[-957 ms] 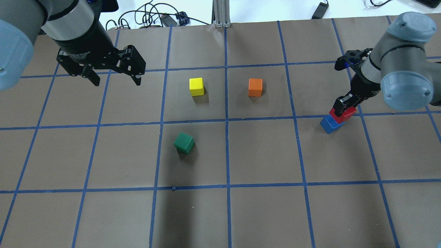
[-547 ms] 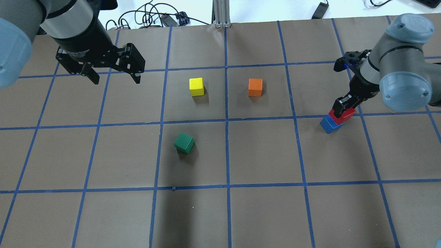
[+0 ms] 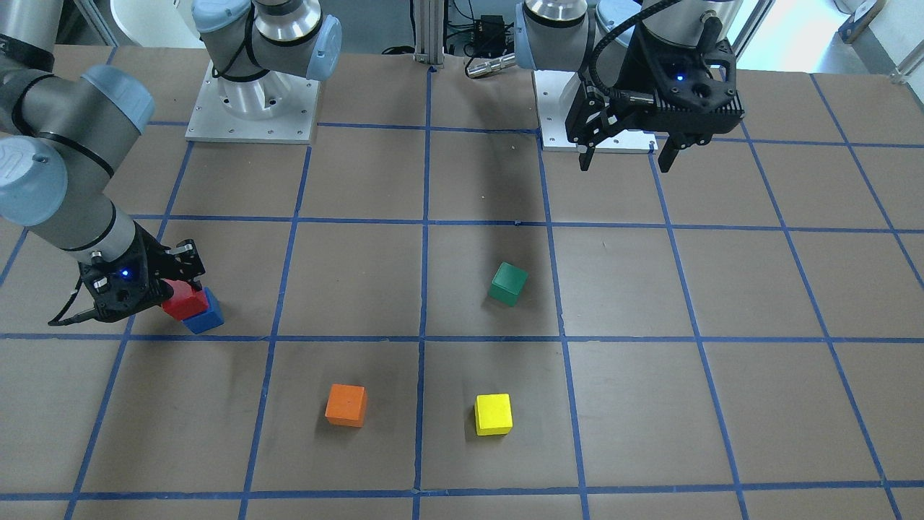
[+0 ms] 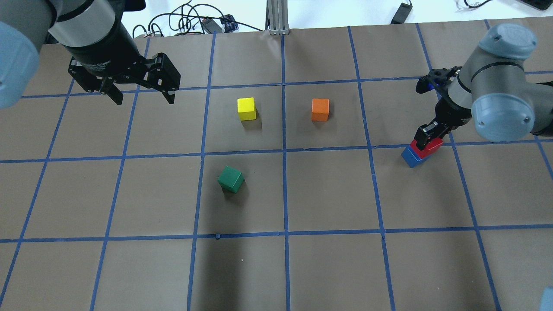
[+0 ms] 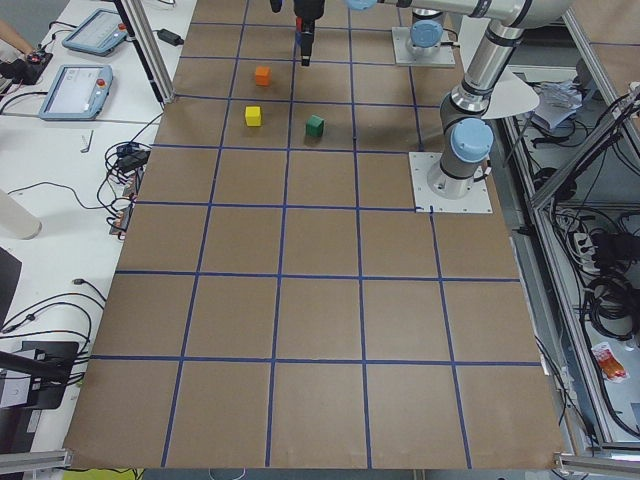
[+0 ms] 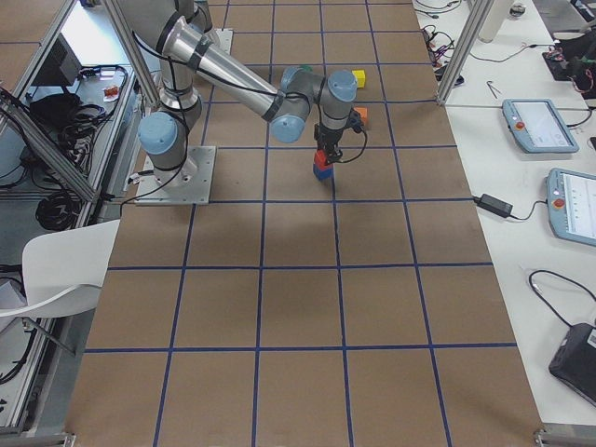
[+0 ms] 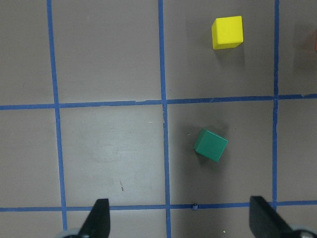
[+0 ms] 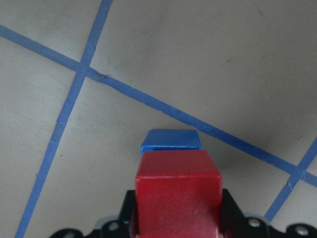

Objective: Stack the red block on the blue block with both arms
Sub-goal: 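Lower the red cube onto the blue cube with the right gripper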

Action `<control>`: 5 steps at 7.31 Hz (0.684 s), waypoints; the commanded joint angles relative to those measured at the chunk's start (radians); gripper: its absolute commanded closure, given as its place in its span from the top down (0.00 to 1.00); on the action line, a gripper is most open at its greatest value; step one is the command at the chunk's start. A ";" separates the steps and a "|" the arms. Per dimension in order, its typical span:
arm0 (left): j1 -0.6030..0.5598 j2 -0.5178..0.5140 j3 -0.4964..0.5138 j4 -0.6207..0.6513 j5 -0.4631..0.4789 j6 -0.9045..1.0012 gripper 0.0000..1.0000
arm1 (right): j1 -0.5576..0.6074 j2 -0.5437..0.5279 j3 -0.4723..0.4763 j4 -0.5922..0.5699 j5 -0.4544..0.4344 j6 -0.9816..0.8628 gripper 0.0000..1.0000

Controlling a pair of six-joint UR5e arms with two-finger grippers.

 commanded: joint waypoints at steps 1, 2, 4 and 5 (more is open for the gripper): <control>0.000 0.001 -0.004 0.001 -0.002 -0.001 1.00 | 0.000 0.003 0.001 -0.002 0.001 0.000 0.29; 0.000 -0.010 0.008 0.005 -0.003 -0.001 1.00 | 0.000 0.004 0.001 -0.002 -0.001 0.002 0.32; 0.000 -0.002 -0.004 0.008 -0.003 0.001 1.00 | 0.002 0.004 0.002 -0.002 -0.001 0.002 0.57; 0.000 -0.005 -0.007 0.008 -0.005 0.001 1.00 | 0.002 0.004 0.002 -0.002 -0.001 0.002 0.68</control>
